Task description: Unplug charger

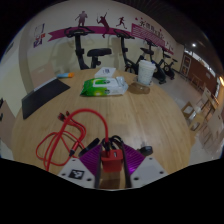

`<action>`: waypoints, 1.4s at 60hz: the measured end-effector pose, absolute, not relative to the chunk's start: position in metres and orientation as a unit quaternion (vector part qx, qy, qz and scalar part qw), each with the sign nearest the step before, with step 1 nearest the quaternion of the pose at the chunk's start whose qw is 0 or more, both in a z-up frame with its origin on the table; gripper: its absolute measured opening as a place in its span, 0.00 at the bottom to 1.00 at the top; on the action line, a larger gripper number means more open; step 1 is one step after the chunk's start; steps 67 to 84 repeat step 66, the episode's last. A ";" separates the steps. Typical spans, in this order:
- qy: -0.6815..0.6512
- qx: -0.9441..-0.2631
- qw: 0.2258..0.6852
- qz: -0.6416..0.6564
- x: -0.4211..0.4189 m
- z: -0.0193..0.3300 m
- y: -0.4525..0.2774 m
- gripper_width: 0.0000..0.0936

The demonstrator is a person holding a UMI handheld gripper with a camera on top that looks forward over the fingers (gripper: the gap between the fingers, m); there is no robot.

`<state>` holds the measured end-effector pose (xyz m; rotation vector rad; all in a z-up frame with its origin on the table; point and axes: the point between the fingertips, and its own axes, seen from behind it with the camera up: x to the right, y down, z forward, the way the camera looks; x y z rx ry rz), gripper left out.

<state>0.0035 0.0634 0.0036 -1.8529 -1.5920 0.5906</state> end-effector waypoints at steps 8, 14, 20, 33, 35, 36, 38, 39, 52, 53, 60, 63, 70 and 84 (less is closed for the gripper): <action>-0.593 -0.704 0.319 0.226 0.021 0.031 0.071 0.93; -0.579 -0.704 0.327 0.251 0.044 0.071 0.068 0.91; -0.575 -0.693 0.338 0.275 0.085 0.120 0.067 0.91; -0.576 -0.681 0.345 0.293 0.205 0.202 0.047 0.92; -0.580 -0.675 0.347 0.296 0.224 0.211 0.043 0.92; -0.581 -0.673 0.348 0.297 0.233 0.216 0.041 0.92; -0.584 -0.670 0.349 0.299 0.250 0.218 0.038 0.92; -0.585 -0.668 0.350 0.299 0.259 0.221 0.037 0.92; -0.594 -0.658 0.341 0.313 0.354 0.243 0.015 0.92; -0.596 -0.656 0.341 0.315 0.359 0.243 0.014 0.91; -0.607 -0.647 0.331 0.322 0.385 0.243 0.004 0.91; -0.613 -0.639 0.340 0.315 0.393 0.242 0.007 0.91; -0.619 -0.634 0.343 0.312 0.402 0.242 0.009 0.92; -0.619 -0.634 0.343 0.312 0.402 0.242 0.009 0.92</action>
